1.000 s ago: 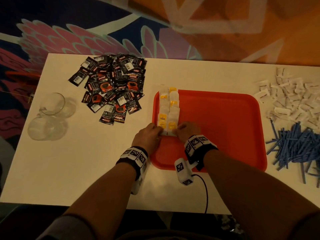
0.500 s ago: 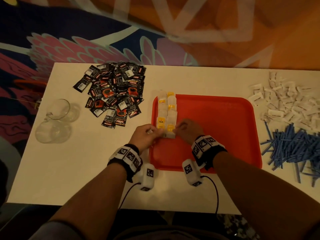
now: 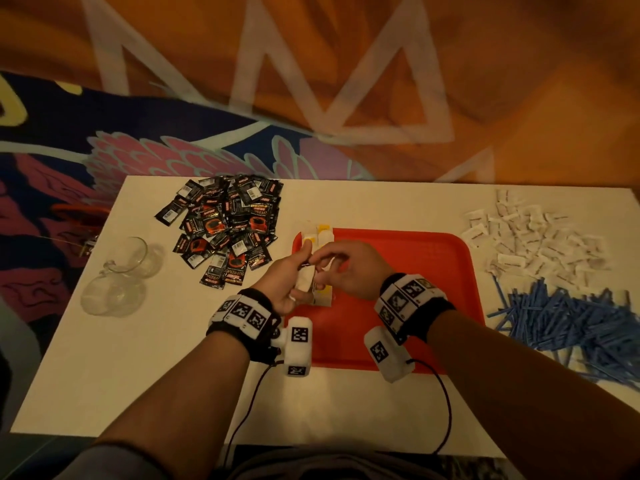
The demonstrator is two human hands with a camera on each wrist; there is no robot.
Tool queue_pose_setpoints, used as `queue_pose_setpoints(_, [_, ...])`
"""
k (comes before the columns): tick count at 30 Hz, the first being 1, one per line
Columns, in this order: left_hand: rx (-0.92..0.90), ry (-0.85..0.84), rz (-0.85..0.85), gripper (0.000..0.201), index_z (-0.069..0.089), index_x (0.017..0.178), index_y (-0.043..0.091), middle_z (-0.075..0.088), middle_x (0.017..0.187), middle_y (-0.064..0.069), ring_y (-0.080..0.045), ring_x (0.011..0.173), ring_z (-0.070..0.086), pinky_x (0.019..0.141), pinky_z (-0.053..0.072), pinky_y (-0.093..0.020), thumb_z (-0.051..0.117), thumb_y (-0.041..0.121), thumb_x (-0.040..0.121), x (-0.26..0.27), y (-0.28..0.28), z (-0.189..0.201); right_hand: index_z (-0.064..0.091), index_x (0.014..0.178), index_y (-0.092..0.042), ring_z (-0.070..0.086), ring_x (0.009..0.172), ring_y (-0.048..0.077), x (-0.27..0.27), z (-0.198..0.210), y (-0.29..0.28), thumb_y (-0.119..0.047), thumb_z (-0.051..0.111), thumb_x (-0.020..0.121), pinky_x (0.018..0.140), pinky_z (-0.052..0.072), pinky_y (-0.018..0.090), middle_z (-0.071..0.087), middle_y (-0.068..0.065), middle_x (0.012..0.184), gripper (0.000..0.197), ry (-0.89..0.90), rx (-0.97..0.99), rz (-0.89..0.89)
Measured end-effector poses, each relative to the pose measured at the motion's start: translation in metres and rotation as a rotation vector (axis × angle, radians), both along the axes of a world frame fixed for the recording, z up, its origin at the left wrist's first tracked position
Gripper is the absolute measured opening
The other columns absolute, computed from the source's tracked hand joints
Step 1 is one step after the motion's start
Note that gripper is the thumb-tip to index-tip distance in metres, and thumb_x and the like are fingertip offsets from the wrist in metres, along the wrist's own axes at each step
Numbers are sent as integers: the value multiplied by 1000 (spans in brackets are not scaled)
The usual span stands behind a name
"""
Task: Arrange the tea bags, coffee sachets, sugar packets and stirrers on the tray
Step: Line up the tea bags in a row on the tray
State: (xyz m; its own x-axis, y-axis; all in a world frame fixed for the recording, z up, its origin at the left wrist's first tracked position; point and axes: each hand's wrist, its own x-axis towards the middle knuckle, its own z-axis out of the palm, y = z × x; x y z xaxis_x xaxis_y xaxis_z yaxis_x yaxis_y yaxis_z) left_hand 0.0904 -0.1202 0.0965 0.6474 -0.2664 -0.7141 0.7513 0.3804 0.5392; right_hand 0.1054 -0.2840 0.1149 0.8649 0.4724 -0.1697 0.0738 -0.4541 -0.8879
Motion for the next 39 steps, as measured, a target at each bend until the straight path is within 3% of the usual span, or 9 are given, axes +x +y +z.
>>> queue_pose_setpoints(5, [-50,1,-47,42,61,102,14,57,67,-5,-12,50,51,25,26,-14,51,54,95,4,-11,10,72,82,-17,61,67,-1,3,16,-10,-11,79,78,70,51,21,64,-7,85,10,-48,33,-10])
queue_pose_setpoints(9, [-95,15,-50,38,64,107,14,58,67,-4,-10,52,51,26,27,-13,58,49,91,3,-17,9,62,77,-16,59,66,-4,5,26,-18,2,70,83,64,49,17,63,-4,80,21,57,190,-59])
queue_pose_setpoints(13, [-104,-4,61,22,59,104,12,56,68,-1,-6,52,54,27,24,-11,53,33,100,-3,-25,10,56,78,-11,60,63,9,10,29,-27,7,62,87,57,48,24,62,4,72,22,155,282,-145])
queue_pose_setpoints(16, [-44,-93,132,32,56,108,13,55,69,1,-4,48,50,28,23,-12,59,39,91,-3,-29,7,54,78,-10,59,67,25,13,31,-36,7,60,89,57,49,27,64,7,69,22,194,305,-196])
queue_pose_setpoints(20, [4,-183,94,47,61,109,10,54,68,0,-5,47,41,29,22,-13,51,51,90,1,-33,14,53,77,-10,61,66,21,17,31,-45,7,59,90,56,50,25,64,10,71,22,217,290,-221])
queue_pose_setpoints(27, [90,-331,12,13,55,86,13,49,60,0,-6,43,43,30,21,-14,68,16,83,3,-42,21,58,74,-12,58,56,18,26,31,-53,5,64,86,61,52,31,60,-5,55,22,192,175,-290])
queue_pose_setpoints(30, [187,-397,11,12,62,102,14,49,60,0,-9,44,41,32,21,-15,64,6,93,3,-45,22,61,73,-15,56,54,15,30,34,-58,4,65,84,57,48,28,60,-6,55,22,159,134,-304])
queue_pose_setpoints(35, [376,-467,-57,8,74,89,18,47,69,-10,-14,51,34,40,22,-20,69,13,92,6,-51,27,65,76,-22,59,62,15,33,38,-58,-4,72,82,68,52,33,62,-4,70,21,31,150,-315])
queue_pose_setpoints(39, [412,-476,24,2,71,90,12,46,64,-5,-12,48,34,39,23,-19,71,13,91,9,-53,31,66,80,-25,62,67,16,33,35,-56,-13,78,77,68,51,32,63,-8,69,18,19,252,-476])
